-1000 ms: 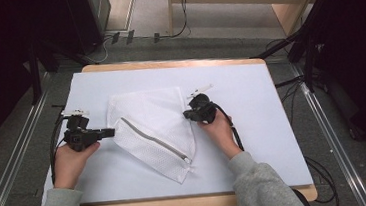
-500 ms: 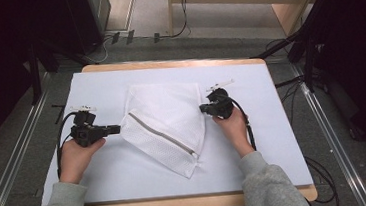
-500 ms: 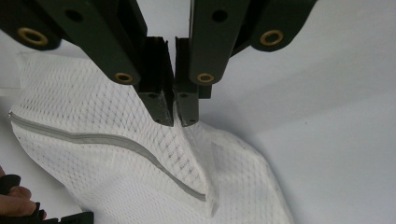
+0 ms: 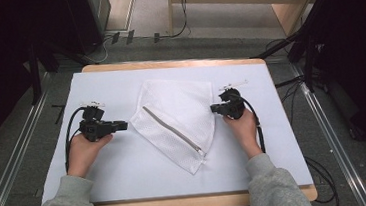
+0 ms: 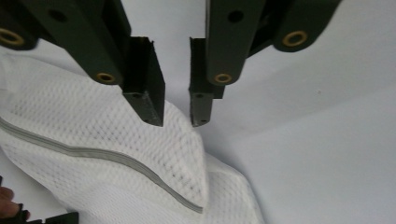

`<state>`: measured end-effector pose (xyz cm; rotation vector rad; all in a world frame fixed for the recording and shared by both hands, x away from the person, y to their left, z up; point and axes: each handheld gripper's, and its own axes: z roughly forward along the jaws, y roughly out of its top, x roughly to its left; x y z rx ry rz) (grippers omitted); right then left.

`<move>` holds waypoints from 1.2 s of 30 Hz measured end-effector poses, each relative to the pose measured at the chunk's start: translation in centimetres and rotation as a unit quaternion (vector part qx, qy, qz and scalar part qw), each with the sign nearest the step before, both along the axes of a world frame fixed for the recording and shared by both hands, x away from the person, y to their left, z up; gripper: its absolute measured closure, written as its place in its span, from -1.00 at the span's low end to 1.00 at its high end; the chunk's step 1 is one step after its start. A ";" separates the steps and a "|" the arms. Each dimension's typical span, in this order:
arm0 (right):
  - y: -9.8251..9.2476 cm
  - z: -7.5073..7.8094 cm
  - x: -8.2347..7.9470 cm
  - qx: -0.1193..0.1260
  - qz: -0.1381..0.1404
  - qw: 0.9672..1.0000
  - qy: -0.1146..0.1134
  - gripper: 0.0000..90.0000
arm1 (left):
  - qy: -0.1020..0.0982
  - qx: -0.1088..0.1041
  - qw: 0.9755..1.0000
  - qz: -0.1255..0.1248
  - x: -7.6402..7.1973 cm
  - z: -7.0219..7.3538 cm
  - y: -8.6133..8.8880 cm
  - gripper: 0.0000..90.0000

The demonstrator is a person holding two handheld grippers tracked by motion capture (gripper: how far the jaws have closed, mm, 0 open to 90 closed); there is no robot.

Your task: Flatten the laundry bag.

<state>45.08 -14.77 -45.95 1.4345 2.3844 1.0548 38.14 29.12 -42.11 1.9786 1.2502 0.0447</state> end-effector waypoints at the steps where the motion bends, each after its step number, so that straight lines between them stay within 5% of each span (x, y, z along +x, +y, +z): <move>1: 0.1 0.0 0.0 -0.003 0.003 1.000 0.000 0.96 | 0.000 -0.003 1.000 0.002 0.2 -0.1 0.0 0.61; 7: 0.1 -0.2 -0.4 -0.006 0.003 1.000 0.001 0.96 | 0.003 0.000 1.000 0.006 1.6 -0.8 -0.7 0.37; 12: 0.1 -0.2 -0.6 -0.001 0.005 1.000 0.004 0.96 | 0.014 0.011 1.000 0.005 2.5 -1.7 -1.5 0.36; 20: 0.0 -0.4 -0.6 -0.002 0.005 1.000 0.006 0.96 | 0.030 -0.017 0.999 -0.021 2.6 -2.0 -2.5 0.96; 28: -0.4 -0.5 -0.4 -0.002 -0.001 1.000 0.007 0.96 | 0.026 -0.015 0.999 -0.036 1.2 -0.8 -1.8 0.98; 36: -0.6 -0.5 0.0 0.005 -0.006 1.000 0.010 0.96 | 0.031 -0.017 0.999 -0.030 -2.1 -0.1 -0.5 0.98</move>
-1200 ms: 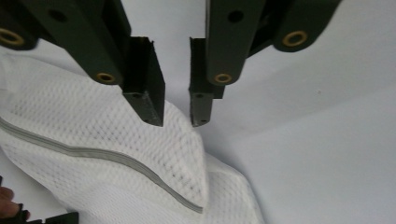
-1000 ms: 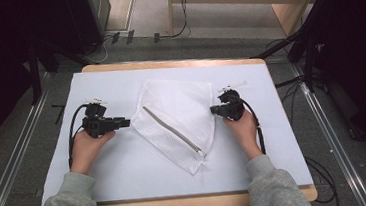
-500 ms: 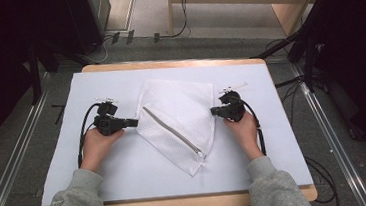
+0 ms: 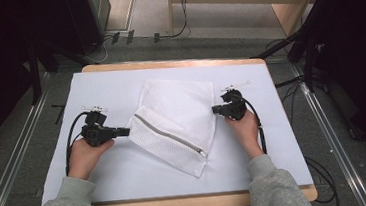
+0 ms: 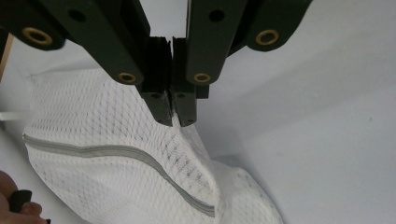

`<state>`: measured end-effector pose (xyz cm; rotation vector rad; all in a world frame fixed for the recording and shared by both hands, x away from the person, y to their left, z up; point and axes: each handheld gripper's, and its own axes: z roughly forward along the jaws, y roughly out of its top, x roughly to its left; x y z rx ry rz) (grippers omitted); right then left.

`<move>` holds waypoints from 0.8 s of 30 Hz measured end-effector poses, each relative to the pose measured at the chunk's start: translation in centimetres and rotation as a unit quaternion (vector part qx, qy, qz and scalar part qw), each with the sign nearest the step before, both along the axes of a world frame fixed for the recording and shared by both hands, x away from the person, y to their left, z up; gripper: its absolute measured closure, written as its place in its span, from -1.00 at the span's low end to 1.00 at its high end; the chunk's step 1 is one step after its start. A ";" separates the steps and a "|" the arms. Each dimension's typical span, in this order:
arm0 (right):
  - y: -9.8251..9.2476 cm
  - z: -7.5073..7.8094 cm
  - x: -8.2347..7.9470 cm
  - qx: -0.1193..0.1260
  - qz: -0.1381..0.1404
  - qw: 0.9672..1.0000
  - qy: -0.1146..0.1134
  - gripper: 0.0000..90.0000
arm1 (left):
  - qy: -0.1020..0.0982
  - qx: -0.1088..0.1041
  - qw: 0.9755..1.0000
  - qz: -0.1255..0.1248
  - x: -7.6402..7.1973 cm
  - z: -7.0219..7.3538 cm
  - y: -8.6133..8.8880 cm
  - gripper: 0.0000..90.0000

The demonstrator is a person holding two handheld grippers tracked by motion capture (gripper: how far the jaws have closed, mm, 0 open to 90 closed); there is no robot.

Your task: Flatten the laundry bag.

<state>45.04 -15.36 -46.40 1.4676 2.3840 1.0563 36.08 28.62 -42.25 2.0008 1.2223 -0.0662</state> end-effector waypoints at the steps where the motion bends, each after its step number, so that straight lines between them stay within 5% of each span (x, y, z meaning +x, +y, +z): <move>1: 0.0 0.0 0.1 -0.001 0.001 1.000 -0.001 0.96 | -0.001 0.002 1.000 -0.002 -0.4 0.1 0.1 0.98; 11: 0.8 0.0 0.7 -0.002 0.007 1.000 -0.002 0.96 | 0.013 0.017 1.000 -0.014 -3.8 -0.4 0.7 0.98; 24: 2.2 -0.2 1.7 -0.004 0.014 1.000 0.000 0.96 | 0.019 0.021 1.000 0.000 -4.7 -0.9 1.8 0.98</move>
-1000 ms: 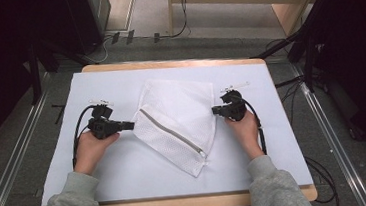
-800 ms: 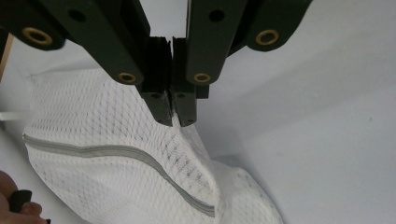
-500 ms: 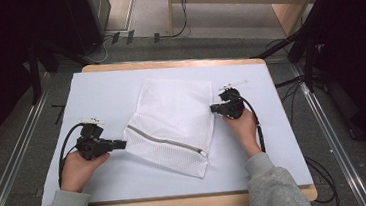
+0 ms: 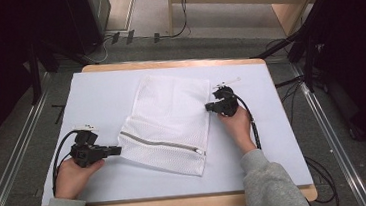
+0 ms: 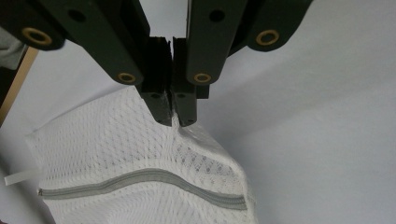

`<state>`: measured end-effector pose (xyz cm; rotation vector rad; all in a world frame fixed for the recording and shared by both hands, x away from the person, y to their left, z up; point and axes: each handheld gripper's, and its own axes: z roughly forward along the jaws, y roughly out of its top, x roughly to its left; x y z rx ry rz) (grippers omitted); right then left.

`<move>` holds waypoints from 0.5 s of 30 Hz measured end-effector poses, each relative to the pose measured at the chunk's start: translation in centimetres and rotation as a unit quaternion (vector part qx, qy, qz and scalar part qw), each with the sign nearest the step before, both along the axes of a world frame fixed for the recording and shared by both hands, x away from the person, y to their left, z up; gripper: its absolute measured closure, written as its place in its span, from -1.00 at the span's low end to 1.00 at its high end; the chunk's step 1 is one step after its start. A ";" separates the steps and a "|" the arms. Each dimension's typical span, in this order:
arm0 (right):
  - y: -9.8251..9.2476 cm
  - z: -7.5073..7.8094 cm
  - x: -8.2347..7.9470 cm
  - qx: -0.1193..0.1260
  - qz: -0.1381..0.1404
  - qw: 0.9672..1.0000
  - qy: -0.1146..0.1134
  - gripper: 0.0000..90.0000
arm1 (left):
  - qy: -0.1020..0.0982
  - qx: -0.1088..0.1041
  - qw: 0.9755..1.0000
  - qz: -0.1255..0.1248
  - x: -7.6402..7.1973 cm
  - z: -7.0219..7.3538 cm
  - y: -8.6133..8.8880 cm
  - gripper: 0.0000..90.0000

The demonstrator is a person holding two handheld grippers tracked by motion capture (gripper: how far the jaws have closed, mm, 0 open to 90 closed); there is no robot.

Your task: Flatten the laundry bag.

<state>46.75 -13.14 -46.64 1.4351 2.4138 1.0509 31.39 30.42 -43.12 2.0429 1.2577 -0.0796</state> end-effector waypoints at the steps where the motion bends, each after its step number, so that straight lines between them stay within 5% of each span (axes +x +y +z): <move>1: 0.2 0.0 0.1 0.000 0.002 1.000 0.000 0.96 | 0.000 0.000 1.000 0.002 -0.1 0.0 0.0 0.98; 11: 0.7 0.0 0.7 0.005 0.002 1.000 0.003 0.94 | 0.006 -0.002 1.000 0.012 -0.7 -0.3 0.6 0.96; 15: 1.1 -0.1 0.9 0.002 0.004 1.000 0.003 0.92 | 0.019 -0.017 1.000 0.018 -0.7 -0.4 0.9 0.77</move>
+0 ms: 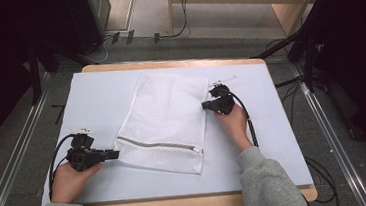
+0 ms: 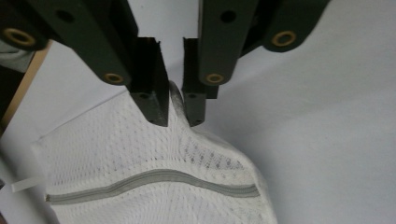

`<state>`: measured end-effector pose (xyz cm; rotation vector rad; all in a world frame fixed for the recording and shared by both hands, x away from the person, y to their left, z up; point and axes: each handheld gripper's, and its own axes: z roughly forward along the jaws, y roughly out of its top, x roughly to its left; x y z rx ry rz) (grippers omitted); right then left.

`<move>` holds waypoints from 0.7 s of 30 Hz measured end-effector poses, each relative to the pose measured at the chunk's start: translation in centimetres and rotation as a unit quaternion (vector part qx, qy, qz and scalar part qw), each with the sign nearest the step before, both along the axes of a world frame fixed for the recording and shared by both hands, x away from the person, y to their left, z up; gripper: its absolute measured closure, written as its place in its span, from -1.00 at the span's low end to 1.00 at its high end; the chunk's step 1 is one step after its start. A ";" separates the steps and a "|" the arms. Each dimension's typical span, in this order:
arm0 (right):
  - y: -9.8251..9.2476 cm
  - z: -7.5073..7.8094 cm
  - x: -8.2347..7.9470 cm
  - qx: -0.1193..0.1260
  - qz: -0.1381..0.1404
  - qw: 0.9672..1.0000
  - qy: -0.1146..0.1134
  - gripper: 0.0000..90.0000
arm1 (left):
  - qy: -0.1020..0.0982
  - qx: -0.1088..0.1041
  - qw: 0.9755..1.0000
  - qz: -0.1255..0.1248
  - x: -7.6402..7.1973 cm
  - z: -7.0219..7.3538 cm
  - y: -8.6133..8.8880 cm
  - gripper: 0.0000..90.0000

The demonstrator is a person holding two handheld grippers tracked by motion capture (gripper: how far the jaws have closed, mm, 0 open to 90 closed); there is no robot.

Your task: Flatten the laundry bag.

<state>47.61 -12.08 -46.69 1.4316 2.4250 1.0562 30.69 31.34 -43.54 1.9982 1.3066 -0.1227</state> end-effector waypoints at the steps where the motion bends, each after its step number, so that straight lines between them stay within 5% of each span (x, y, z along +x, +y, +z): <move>1: 0.0 0.0 0.0 -0.001 0.002 1.000 -0.001 0.91 | -0.002 0.002 1.000 0.001 0.0 0.0 0.1 0.73; 10: -0.6 0.6 -0.1 0.012 -0.005 1.000 -0.011 0.59 | -0.055 0.023 0.998 0.031 0.5 0.8 1.0 0.38; 21: -1.0 1.1 -1.7 0.012 0.003 1.000 -0.016 0.46 | -0.069 0.031 0.996 0.040 4.1 0.1 0.7 0.27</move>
